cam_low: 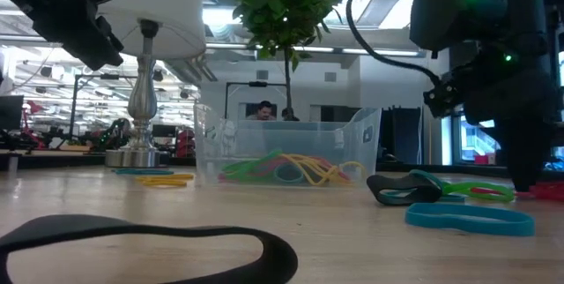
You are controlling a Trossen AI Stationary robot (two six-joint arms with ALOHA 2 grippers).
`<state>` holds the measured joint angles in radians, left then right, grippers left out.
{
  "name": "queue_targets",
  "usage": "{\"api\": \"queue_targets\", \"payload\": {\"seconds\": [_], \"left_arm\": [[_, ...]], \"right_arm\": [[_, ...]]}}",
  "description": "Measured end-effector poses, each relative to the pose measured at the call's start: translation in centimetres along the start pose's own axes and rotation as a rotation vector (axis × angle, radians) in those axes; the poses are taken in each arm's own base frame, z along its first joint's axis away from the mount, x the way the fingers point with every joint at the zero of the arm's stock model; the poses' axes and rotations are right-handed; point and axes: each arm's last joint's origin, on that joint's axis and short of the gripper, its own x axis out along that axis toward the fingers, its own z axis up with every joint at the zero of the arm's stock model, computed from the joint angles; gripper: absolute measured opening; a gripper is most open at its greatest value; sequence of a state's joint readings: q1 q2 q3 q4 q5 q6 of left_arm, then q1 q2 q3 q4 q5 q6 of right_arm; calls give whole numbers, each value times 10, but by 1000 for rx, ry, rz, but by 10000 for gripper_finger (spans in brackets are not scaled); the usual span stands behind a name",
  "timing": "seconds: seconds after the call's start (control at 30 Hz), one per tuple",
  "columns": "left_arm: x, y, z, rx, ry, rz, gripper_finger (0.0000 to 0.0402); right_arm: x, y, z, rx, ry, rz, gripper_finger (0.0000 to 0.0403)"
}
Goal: Pick and place rubber bands into bin
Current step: Put the red rubber band into the transparent container
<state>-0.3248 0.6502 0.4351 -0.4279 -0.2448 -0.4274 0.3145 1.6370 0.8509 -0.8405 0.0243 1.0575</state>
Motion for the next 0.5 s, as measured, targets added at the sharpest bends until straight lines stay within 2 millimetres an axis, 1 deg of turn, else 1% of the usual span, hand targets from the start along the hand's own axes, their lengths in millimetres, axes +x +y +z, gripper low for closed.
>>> {"api": "queue_targets", "payload": {"seconds": [0.07,0.17,0.3,0.4,0.5], "left_arm": [[0,-1,1,-3,-15,-4,3],[0,-1,2,-6,-27,-3,1],[0,-2,4,-15,-42,-10,3],[0,-2,5,-18,-52,-15,2],[0,-2,6,-22,-63,-20,1]], "right_arm": [[-13,1,0,-13,-17,-38,10],[-34,2,0,-20,-50,-50,4],[-67,2,0,-21,-127,-32,4],[-91,-4,-3,-9,-179,-42,2],[-115,-11,-4,39,-245,-64,3]]}}
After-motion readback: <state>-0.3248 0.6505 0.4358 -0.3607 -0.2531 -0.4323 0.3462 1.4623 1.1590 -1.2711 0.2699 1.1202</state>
